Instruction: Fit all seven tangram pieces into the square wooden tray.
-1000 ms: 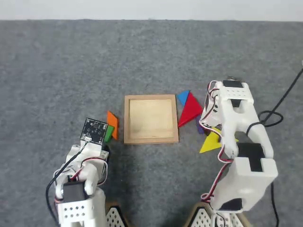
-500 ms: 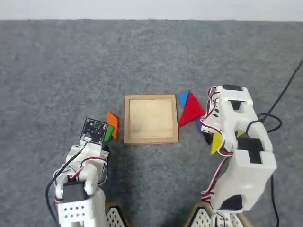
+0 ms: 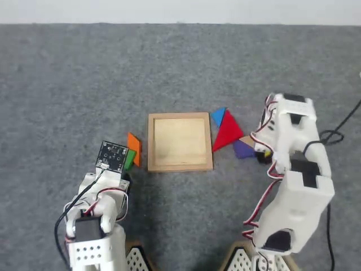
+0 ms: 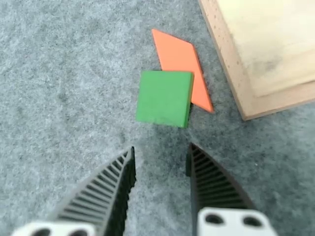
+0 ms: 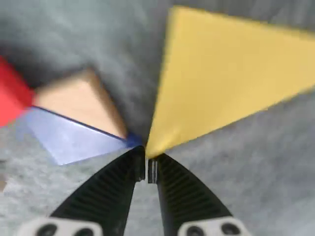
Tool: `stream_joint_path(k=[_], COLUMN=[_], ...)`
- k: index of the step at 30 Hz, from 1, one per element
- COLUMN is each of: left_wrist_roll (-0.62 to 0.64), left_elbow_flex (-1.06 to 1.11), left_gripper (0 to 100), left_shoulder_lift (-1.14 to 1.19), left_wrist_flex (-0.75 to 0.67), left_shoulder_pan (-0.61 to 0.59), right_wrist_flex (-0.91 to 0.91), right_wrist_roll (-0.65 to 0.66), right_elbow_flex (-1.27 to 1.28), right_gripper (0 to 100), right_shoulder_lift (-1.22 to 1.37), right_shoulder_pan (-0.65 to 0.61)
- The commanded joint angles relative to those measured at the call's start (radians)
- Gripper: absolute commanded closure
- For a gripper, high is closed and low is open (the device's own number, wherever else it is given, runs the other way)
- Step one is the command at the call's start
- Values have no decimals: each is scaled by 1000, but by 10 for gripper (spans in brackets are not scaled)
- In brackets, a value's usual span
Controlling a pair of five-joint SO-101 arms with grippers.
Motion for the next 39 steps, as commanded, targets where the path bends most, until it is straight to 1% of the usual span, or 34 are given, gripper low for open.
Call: stream_joint_path(k=[1,3,7,8,10,12,13,15,16,18,19,21,23,27,32,34,39], left_wrist_roll=[-9,-9,-9,-9,-9,-9,-9,-9,-9,-9,-9,-9,-9,-9,-9,-9,-9], left_elbow_flex=[-7,-7,-7,-7,-7,-7,-7,-7,-7,-7,-7,-7,-7,-7,-7,-7,-7], left_gripper=[832,832,832,832,832,832,832,832,832,832,832,832,832,832,832,832,832], left_shoulder_lift=[-2,-2,-2,-2,-2,-2,-2,-2,-2,-2,-2,-2,-2,-2,-2,-2,-2], left_wrist_flex=[5,5,5,5,5,5,5,5,5,5,5,5,5,5,5,5,5], left_shoulder_pan=[-6,-6,-6,-6,-6,-6,-6,-6,-6,-6,-6,-6,-6,-6,-6,-6,-6], right_wrist_flex=[-42,-67,-67,-62,-41,-47,-59,-101,-120,-157,-176,-228,-274,-363,-384,-351,-143], right_wrist_roll=[149,180,172,146,49,-72,-163,-399,-540,-773,-852,-948,-979,-976,-974,-974,-974], right_elbow_flex=[-129,-164,-209,-206,-207,-212,-213,-213,-213,-213,-213,-210,-212,-213,-269,-336,-624], right_gripper=[988,987,985,980,952,922,907,876,853,776,723,630,626,679,680,680,680], right_shoulder_lift=[-5,-7,-5,-5,-5,-10,-8,-5,-5,-5,-5,-4,-4,-2,102,183,360], right_shoulder_pan=[48,81,127,128,128,125,117,94,81,56,48,35,31,28,22,22,15])
